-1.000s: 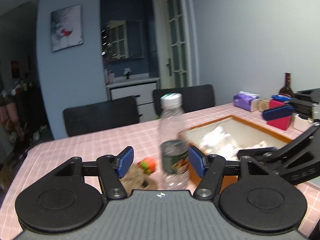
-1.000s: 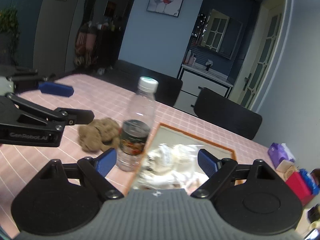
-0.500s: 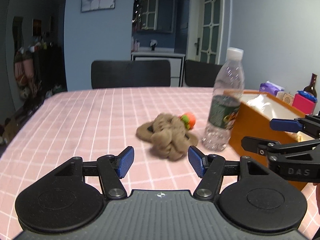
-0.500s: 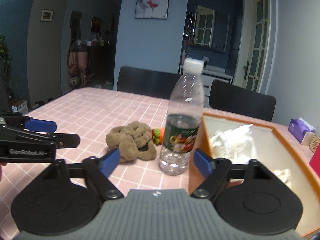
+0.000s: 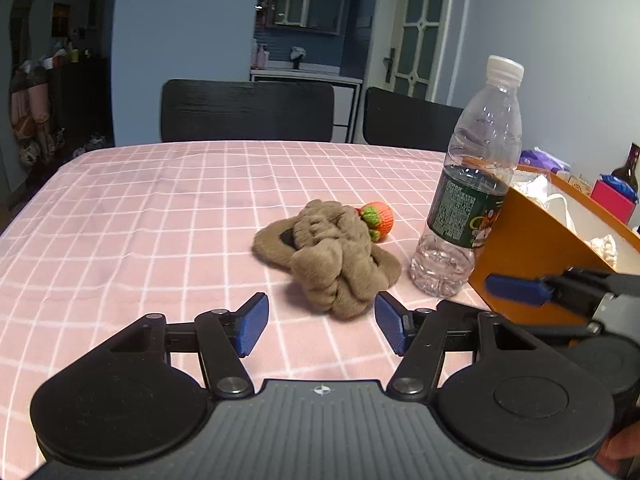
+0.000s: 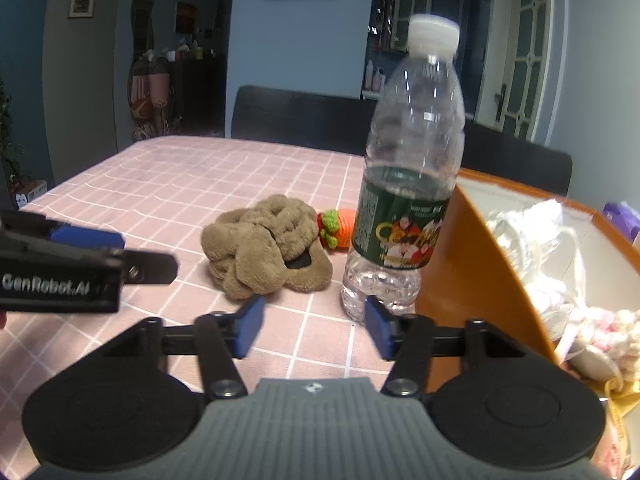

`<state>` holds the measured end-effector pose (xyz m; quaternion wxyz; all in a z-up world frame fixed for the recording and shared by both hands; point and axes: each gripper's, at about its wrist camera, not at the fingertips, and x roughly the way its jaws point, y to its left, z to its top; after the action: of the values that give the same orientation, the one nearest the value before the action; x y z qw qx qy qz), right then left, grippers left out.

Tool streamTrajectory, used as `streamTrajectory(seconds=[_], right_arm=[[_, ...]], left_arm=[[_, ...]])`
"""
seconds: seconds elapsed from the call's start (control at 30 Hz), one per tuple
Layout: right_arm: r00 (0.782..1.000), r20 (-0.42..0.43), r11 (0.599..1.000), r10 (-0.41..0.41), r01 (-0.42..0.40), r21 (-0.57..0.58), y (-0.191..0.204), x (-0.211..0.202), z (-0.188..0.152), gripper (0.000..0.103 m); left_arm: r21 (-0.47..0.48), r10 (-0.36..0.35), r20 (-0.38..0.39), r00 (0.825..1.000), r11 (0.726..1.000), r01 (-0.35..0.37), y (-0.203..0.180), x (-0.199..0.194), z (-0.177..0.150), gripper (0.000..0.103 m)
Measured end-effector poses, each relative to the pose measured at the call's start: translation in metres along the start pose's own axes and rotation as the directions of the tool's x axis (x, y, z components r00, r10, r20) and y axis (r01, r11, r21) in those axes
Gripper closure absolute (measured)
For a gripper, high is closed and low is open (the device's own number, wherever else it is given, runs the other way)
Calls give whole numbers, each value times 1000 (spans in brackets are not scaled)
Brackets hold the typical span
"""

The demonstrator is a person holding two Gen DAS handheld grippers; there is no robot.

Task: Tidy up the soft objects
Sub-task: 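Grasp the brown plush toy with the left tool while the right tool grasps the orange-red crochet ball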

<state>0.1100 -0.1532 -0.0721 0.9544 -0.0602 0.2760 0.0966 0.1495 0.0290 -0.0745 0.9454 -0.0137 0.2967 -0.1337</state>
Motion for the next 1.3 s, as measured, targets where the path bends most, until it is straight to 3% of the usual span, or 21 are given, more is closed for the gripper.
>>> streamTrajectory(seconds=[0.17,0.37,0.6,0.7,0.9,1.13,1.2,1.3], right_arm=[[1000,-27,1000,10,-9,29,-5,23,1,66],[999,-44,996,21,-17,91,-11,47,2,66],[999,-44,993,24,-19,113,-14,62,2,66],[998,-50,993,33,-27,115,-12,64,2,66],[998,-55,994,30,-24,106,-10,65,1,66],[1000,16,1000,-2,1,20,11,53,6,65],[998,45,999,-40,41,-33,24,54,10,59],[991,67,987,-117,123,-103,45,65,17,58]], left_arm=[[-53,-4,-1,1000,999,4,-2,25,14,16],[-2,27,-27,999,1000,-27,-15,55,22,16],[-5,46,-73,996,999,-47,-16,80,25,16],[-11,46,-101,994,999,-47,-13,88,22,20],[-28,16,-100,995,999,-19,-10,82,16,51],[-63,125,-35,992,990,-127,19,42,17,54],[-67,154,-31,988,986,-156,29,34,18,54],[-70,168,-27,985,983,-169,40,27,19,54]])
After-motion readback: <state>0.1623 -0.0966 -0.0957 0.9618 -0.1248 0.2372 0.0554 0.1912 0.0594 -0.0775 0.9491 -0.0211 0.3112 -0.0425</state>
